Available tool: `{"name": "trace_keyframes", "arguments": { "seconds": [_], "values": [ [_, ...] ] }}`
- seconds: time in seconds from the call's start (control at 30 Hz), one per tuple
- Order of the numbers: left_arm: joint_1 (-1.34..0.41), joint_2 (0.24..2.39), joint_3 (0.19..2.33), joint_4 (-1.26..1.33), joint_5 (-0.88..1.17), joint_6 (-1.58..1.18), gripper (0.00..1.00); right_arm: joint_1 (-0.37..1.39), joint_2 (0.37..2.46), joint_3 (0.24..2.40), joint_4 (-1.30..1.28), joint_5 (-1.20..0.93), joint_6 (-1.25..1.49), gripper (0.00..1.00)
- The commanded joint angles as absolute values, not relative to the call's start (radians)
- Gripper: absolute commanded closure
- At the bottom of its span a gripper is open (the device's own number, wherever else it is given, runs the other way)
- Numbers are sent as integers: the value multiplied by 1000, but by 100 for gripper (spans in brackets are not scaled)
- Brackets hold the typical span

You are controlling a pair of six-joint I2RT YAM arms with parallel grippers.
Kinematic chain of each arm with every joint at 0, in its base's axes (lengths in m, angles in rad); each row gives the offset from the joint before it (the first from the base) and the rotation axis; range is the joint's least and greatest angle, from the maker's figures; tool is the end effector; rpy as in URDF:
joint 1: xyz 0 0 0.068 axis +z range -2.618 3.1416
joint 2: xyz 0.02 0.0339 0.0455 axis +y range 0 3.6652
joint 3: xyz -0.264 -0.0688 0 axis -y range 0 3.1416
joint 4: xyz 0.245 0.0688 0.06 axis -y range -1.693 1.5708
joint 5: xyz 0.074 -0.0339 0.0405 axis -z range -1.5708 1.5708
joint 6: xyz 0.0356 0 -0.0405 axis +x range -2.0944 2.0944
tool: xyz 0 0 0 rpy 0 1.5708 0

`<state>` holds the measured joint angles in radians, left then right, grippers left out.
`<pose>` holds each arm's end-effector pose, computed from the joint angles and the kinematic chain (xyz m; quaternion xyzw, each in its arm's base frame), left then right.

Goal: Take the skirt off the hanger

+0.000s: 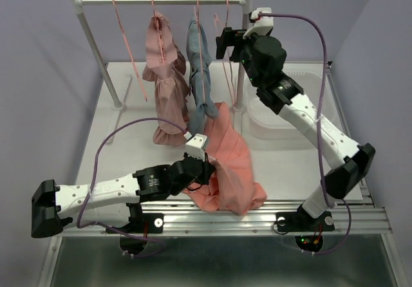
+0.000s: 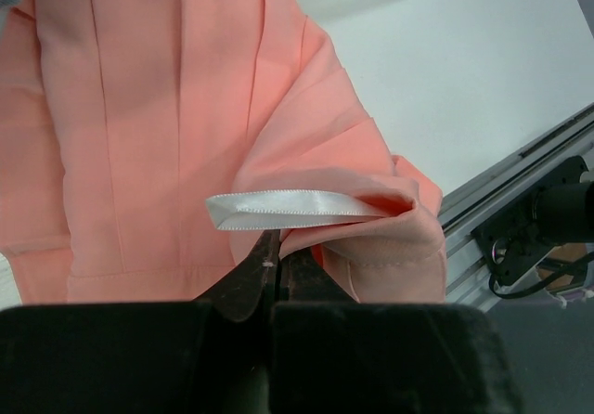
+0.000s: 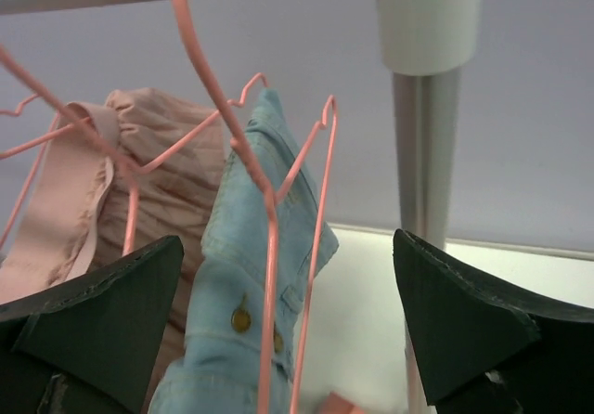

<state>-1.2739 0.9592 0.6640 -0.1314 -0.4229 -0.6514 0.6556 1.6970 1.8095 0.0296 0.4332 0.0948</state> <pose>0.0775 -0.2034 0.2717 0.1436 0.8173 -0.3336 0.4473 0.3224 0.2291 0.4776 -0.0210 0.6598 0.1394 0.7381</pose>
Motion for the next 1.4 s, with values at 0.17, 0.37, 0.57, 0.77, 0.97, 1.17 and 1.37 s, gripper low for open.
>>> {"name": "trace_keyframes", "arguments": {
  "seconds": [0.17, 0.37, 0.57, 0.77, 0.97, 1.17, 1.37],
  "values": [
    [-1272, 930, 732, -123, -443, -660, 100, 652, 1246, 1536, -203, 247, 216, 0],
    [-1267, 963, 827, -268, -549, -722, 100, 652, 953, 1252, -368, -164, 330, 0],
    [-1258, 1011, 952, -371, -612, -755, 100, 652, 799, 984, -281, -601, 371, 0],
    [-1258, 1032, 992, -364, -595, -747, 100, 652, 764, 812, -259, -592, 376, 0],
    [-1258, 1048, 1032, -348, -597, -738, 100, 675, 874, 769, -276, -483, 285, 0],
    [-1258, 1075, 1058, -354, -614, -727, 100, 762, 874, 660, -137, -609, 241, 0],
    [-1256, 1089, 1080, -328, -578, -693, 100, 833, 939, 597, -31, -539, 241, 0]
  ]
}}
